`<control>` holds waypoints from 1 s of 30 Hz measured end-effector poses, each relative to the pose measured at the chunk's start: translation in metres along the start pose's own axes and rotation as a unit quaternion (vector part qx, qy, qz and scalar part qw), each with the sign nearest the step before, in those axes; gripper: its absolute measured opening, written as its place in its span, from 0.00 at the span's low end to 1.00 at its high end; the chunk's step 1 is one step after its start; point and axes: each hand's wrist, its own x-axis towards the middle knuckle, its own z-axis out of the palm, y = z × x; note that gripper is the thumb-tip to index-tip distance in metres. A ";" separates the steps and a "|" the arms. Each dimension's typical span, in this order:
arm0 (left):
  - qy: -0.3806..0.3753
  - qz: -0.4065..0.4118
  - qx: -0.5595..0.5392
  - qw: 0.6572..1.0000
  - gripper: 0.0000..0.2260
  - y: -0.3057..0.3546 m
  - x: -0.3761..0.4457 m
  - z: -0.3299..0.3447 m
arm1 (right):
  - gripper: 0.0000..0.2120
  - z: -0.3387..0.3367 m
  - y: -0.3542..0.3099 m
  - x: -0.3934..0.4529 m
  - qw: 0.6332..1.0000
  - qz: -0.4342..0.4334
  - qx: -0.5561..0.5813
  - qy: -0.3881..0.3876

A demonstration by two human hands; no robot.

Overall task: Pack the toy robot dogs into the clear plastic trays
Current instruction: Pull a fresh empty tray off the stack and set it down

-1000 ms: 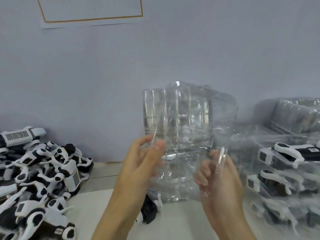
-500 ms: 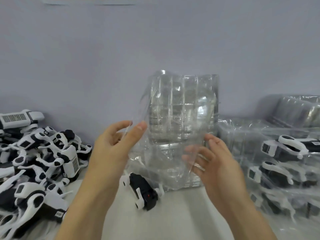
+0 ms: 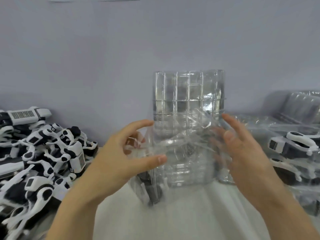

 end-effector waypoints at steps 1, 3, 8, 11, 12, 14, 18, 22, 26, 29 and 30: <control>-0.002 0.002 0.013 1.000 0.37 0.000 0.000 0.000 | 0.42 -0.001 0.001 -0.001 1.000 -0.003 -0.019 -0.019; -0.007 0.003 0.013 1.000 0.38 -0.001 0.001 0.001 | 0.39 -0.003 0.002 -0.003 0.996 -0.002 -0.066 -0.061; 0.005 0.002 0.004 1.000 0.35 -0.004 0.002 0.003 | 0.35 0.003 0.006 -0.004 0.990 0.011 -0.123 -0.075; 0.040 -0.010 -0.041 0.998 0.31 -0.006 0.003 0.003 | 0.34 0.005 0.004 -0.003 0.990 0.017 -0.141 -0.027; 0.059 -0.020 -0.069 0.996 0.29 -0.008 0.005 0.003 | 0.33 0.004 0.002 -0.003 0.989 0.019 -0.146 -0.015; 0.114 -0.067 -0.102 0.986 0.24 -0.014 0.010 0.005 | 0.32 0.002 0.001 -0.003 0.988 0.021 -0.152 0.002; 0.169 -0.201 0.027 0.965 0.10 -0.035 0.013 0.010 | 0.31 0.001 0.001 -0.001 0.989 0.026 -0.144 0.014; 0.041 -0.285 0.148 0.946 0.09 -0.049 0.007 0.012 | 0.32 0.001 0.003 0.000 0.991 0.040 -0.124 0.017; -0.040 -0.283 0.126 0.950 0.13 -0.043 0.000 0.008 | 0.36 0.000 0.003 0.000 0.997 0.043 -0.067 0.025; -0.087 -0.279 0.128 0.948 0.13 -0.041 0.000 0.009 | 0.37 -0.001 0.000 -0.001 0.998 0.055 -0.022 0.015; -0.112 -0.271 0.137 0.946 0.11 -0.042 0.000 0.013 | 0.39 -0.001 0.000 0.000 0.998 0.060 -0.019 0.013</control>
